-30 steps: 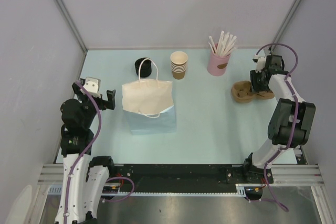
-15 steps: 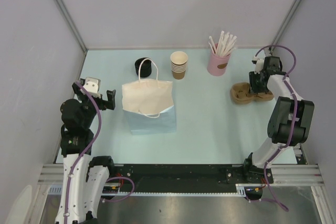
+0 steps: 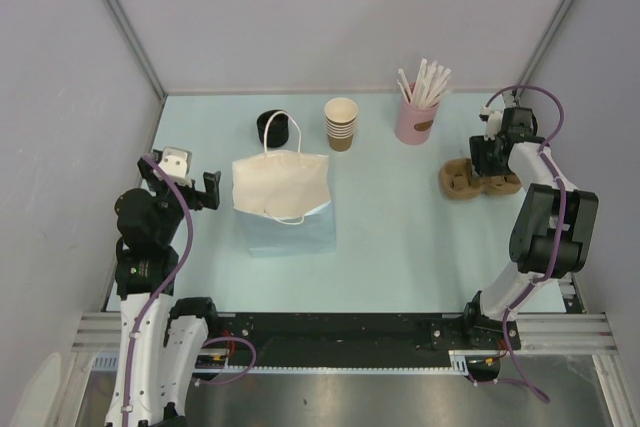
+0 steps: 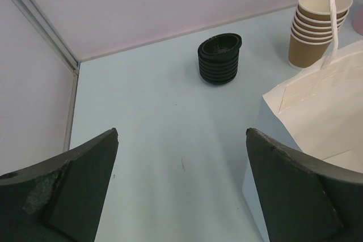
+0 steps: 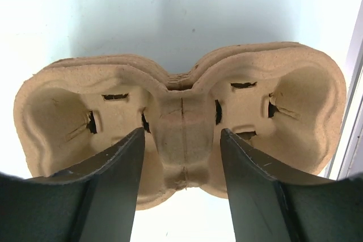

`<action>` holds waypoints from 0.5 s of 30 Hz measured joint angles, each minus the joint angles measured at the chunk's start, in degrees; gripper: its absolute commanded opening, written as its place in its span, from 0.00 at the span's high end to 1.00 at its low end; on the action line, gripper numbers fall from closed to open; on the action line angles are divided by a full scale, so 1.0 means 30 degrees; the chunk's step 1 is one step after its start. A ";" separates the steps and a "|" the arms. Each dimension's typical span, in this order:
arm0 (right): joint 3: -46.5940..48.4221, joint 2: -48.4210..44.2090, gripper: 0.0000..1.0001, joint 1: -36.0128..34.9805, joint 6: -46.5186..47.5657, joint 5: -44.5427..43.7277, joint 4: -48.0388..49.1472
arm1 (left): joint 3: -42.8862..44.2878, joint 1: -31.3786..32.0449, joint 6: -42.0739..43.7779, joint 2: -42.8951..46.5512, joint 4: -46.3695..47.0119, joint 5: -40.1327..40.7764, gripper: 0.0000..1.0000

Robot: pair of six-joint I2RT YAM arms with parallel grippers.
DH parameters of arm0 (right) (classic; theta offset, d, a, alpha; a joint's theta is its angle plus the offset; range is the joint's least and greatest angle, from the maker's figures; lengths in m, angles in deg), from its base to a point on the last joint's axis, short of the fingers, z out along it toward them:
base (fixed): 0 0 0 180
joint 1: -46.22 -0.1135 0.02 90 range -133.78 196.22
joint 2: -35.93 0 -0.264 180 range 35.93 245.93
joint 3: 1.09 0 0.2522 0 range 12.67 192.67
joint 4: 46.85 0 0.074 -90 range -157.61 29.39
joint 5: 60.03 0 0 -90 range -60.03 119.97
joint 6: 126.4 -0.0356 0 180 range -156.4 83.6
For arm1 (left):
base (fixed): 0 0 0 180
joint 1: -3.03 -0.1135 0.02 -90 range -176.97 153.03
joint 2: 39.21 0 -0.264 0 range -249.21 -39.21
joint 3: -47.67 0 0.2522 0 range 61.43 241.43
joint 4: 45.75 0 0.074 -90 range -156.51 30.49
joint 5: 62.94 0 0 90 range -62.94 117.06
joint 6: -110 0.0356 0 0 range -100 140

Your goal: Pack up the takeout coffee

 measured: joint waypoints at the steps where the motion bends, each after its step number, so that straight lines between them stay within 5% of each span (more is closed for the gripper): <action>1: 0.0000 0.0000 0.39 0.0000 -0.0007 0.0015 0.0036 | 0.0000 0.0000 0.0000 -0.0007 0.0000 -0.0007 0.01; 6: 0.0000 0.0000 0.44 0.0000 -0.0007 0.0058 0.0219 | 0.0000 0.0000 0.0000 0.0000 0.0000 -0.0007 0.00; 15: -0.0022 0.0000 0.71 0.0007 0.0000 0.0044 0.0364 | 0.0000 -0.0015 0.0000 -0.0007 0.0000 -0.0007 0.00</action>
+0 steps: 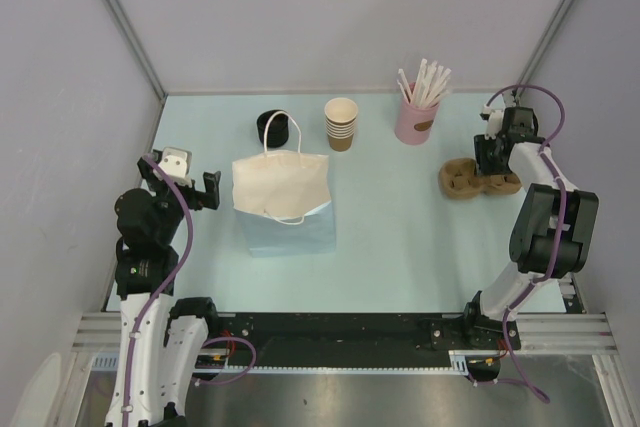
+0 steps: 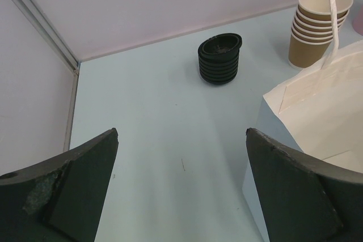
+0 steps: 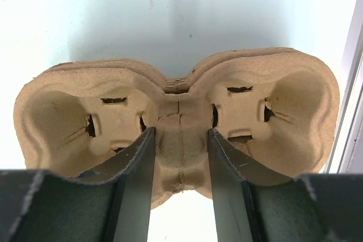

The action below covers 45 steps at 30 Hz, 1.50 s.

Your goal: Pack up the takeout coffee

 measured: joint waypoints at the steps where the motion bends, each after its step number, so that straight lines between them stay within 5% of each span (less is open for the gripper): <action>1: -0.0015 -0.0007 0.73 0.0000 -0.0007 -0.0007 0.0036 | 0.0000 0.0000 0.0000 0.0000 0.0000 0.0000 0.00; 20: -0.0612 -0.3723 0.73 -0.0073 0.0058 0.0219 0.0291 | 0.0000 0.0000 0.0000 -0.0036 0.0000 0.0000 0.00; 45: -0.0597 -0.2798 0.73 -0.0036 0.0204 0.3672 -0.1319 | -0.0007 -0.0058 0.0000 -0.0029 0.0000 0.0000 0.00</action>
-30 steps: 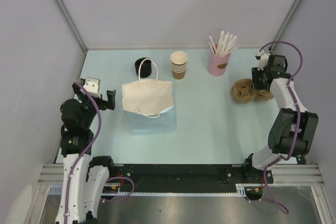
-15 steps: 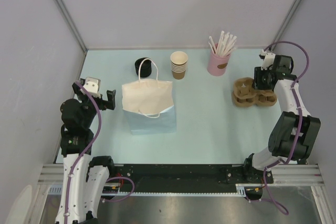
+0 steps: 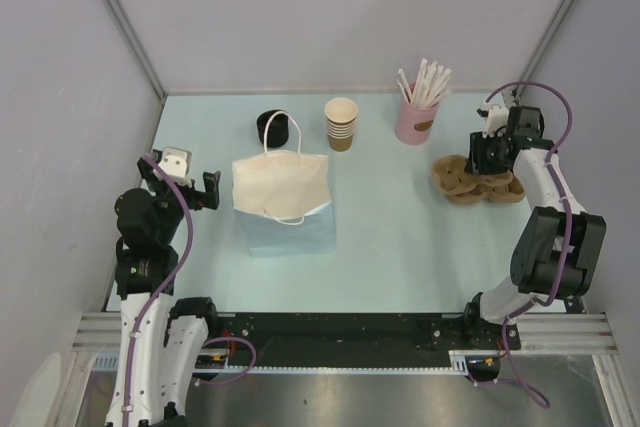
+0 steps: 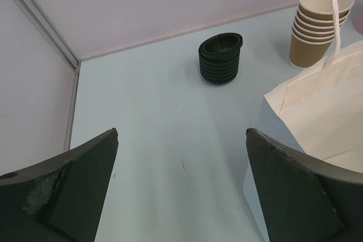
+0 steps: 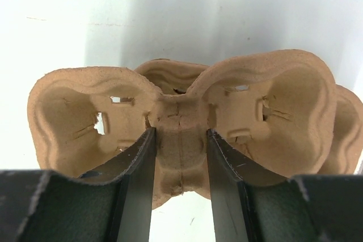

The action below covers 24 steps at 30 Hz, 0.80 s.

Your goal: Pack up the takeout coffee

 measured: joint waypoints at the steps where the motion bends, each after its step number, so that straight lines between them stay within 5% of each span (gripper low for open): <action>1: 0.0000 0.0051 0.71 -0.0036 0.0022 0.0000 0.0000 | 0.0000 0.0000 0.0000 0.0000 0.0000 0.0000 0.00; 10: 0.0000 0.0313 0.45 -0.0291 0.0270 -0.0240 -0.0095 | -0.0095 -0.0029 0.0000 0.0000 -0.0007 -0.0015 0.00; 24: 0.0000 0.1224 0.39 -0.0838 0.0299 -0.1588 -0.0291 | -0.0182 -0.0066 0.0000 -0.0007 -0.0007 -0.0051 0.00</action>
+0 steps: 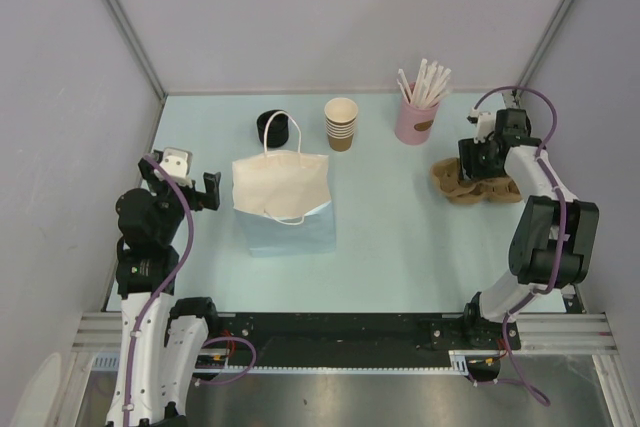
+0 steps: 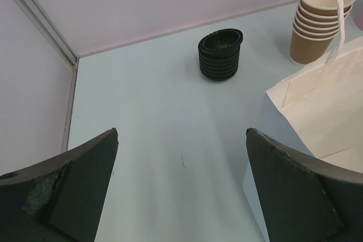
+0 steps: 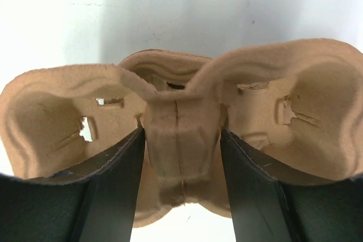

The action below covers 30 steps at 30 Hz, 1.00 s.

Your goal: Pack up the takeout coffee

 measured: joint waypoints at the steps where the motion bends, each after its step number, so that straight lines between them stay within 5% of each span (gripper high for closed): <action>1: 0.0000 0.0087 0.39 -0.0087 0.0000 -0.0138 0.0000 | -0.0015 0.0000 0.0000 -0.0007 0.0007 0.0000 0.00; 9: 0.0000 0.0415 0.47 -0.0335 0.0058 -0.0991 0.0036 | -0.0022 -0.0022 0.0000 -0.0015 0.0000 -0.0051 0.00; 30: 0.2594 0.2025 0.45 -0.0357 0.0707 -0.0911 -0.2834 | -0.0022 -0.0036 0.0007 -0.0248 0.0000 -0.0284 0.01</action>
